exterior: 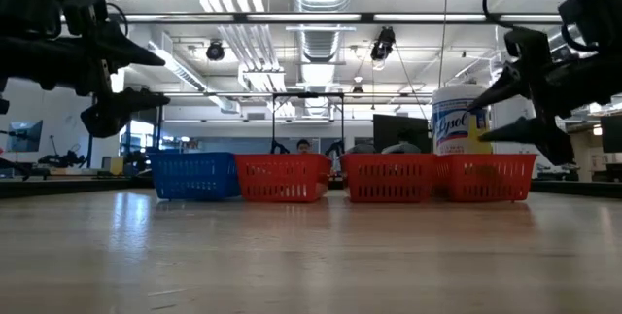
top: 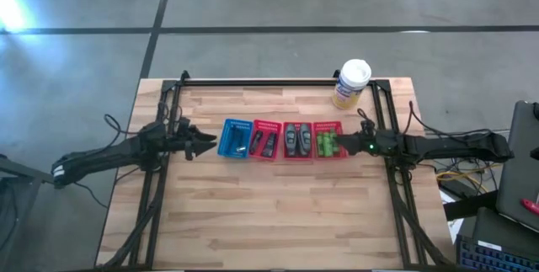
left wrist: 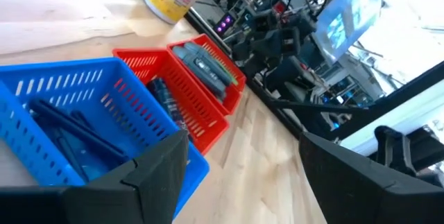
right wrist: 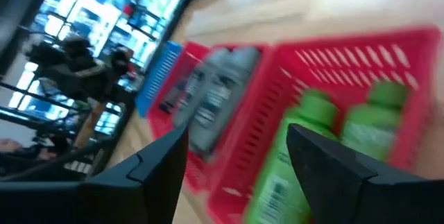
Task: Pick & Place Travel size toiletries
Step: Return to Home Position
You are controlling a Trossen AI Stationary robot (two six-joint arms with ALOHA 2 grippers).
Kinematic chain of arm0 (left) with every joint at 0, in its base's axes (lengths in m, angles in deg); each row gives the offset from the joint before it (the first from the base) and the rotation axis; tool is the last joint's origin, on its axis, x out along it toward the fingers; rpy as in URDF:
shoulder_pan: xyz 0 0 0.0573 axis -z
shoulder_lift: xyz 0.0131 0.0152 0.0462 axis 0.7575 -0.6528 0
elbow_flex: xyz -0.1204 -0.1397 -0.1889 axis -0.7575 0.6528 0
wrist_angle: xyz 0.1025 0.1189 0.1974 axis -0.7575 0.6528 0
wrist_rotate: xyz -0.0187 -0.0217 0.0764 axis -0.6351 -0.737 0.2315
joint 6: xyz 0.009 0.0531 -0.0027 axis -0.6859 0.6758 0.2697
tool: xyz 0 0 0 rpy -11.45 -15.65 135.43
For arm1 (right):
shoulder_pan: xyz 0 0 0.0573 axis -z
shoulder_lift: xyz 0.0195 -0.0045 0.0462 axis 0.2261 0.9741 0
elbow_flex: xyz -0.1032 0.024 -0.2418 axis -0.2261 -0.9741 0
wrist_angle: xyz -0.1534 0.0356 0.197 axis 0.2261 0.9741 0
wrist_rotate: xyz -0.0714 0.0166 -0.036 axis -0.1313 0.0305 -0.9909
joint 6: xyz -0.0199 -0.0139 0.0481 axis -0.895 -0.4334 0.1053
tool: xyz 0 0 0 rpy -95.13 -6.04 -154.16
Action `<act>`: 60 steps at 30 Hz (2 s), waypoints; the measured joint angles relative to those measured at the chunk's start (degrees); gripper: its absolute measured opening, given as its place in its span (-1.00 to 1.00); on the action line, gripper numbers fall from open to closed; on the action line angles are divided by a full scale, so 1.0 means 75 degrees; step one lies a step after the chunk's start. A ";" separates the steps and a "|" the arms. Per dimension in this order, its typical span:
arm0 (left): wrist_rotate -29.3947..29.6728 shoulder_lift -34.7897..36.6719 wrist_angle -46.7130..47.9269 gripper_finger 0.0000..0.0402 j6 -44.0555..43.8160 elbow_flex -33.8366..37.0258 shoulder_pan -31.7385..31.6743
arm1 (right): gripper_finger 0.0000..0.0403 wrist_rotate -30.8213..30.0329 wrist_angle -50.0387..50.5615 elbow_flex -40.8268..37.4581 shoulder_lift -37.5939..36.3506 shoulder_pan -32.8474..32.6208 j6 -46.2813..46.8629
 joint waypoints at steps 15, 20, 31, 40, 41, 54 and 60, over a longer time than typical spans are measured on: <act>0.0020 0.1087 -0.0264 0.39 -0.0003 0.0099 -0.0228 | 0.44 0.0003 -0.0018 -0.0129 -0.0305 0.0043 0.0118; 0.0019 0.1506 -0.0438 0.39 -0.0010 0.0119 -0.0320 | 0.53 0.0003 -0.0008 -0.0129 -0.1070 0.0093 0.0108; -0.0019 0.1507 -0.0670 0.39 -0.0006 0.0134 -0.0172 | 0.71 0.0003 -0.0001 -0.0128 -0.2700 0.0105 0.0107; -0.0002 0.1510 -0.0598 0.39 -0.0006 0.0137 -0.0260 | 0.78 0.0007 -0.0135 -0.0122 -0.3146 0.0247 0.0107; 0.0001 0.1510 -0.0598 0.39 -0.0006 0.0137 -0.0316 | 0.77 0.0003 -0.0138 -0.0123 -0.3147 0.0318 0.0120; 0.0017 0.1510 -0.0596 0.39 -0.0005 0.0143 -0.1058 | 0.60 0.0000 -0.0052 -0.0124 -0.3147 0.1425 0.0124; 0.0022 0.1510 -0.0596 0.39 -0.0006 0.0146 -0.1058 | 0.54 0.0000 -0.0052 -0.0124 -0.3147 0.1422 0.0117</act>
